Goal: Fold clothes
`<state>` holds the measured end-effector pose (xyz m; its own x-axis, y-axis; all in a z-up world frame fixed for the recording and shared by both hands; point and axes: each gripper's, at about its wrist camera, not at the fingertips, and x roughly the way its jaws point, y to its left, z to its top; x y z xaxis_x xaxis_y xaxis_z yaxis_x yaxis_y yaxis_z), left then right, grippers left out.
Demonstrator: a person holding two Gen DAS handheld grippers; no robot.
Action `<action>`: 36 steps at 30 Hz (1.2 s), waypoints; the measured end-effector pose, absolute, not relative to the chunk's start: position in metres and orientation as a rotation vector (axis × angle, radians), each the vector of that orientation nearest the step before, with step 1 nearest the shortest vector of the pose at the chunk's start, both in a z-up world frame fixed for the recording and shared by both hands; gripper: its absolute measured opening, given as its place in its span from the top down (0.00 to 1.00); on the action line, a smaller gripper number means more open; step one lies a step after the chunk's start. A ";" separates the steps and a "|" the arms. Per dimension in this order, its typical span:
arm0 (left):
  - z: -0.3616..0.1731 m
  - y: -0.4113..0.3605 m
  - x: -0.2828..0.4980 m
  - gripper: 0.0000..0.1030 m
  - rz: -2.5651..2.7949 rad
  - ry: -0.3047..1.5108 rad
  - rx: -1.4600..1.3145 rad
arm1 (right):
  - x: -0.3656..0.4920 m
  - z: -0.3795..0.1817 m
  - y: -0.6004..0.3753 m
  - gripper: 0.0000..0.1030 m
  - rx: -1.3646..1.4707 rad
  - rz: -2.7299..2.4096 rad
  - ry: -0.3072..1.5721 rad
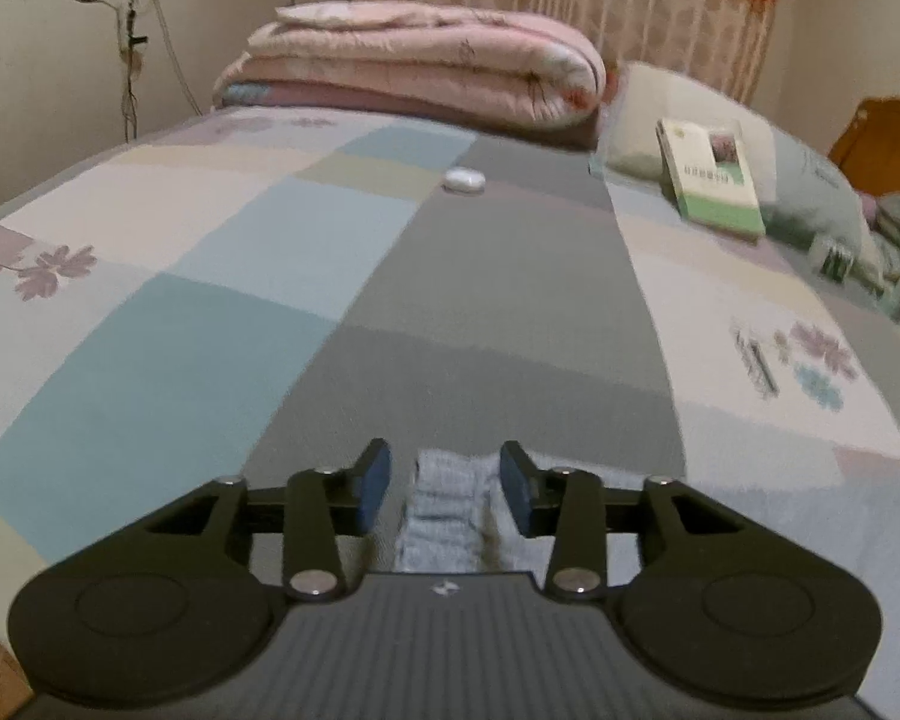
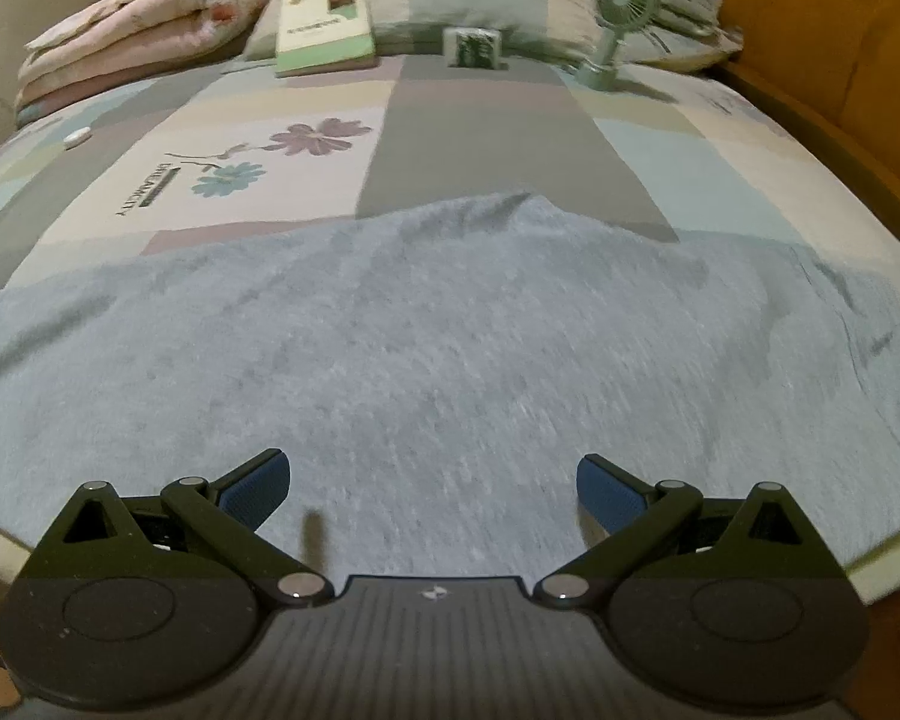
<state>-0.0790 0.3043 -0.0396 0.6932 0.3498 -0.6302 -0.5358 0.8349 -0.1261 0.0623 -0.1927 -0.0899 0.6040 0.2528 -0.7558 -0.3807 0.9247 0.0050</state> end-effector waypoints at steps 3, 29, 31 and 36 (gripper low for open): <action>-0.031 0.287 -0.086 0.55 0.419 0.652 -0.284 | 0.061 -0.079 -0.180 0.00 -0.194 0.464 0.813; -0.057 0.156 -0.015 0.41 0.032 0.790 -0.071 | 0.060 -0.109 -0.139 0.00 -0.340 0.681 0.799; -0.068 0.160 -0.004 0.40 0.077 0.811 -0.121 | 0.067 -0.113 -0.145 0.00 -0.323 0.639 0.811; -0.087 0.174 -0.003 0.37 0.201 0.818 -0.134 | 0.065 -0.125 -0.166 0.00 -0.323 0.623 0.822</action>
<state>-0.0029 0.1743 -0.0871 0.6662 0.1262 -0.7350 -0.2295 0.9724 -0.0410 0.0648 -0.1660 -0.1252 0.5182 0.3887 -0.7619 -0.6288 0.7769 -0.0313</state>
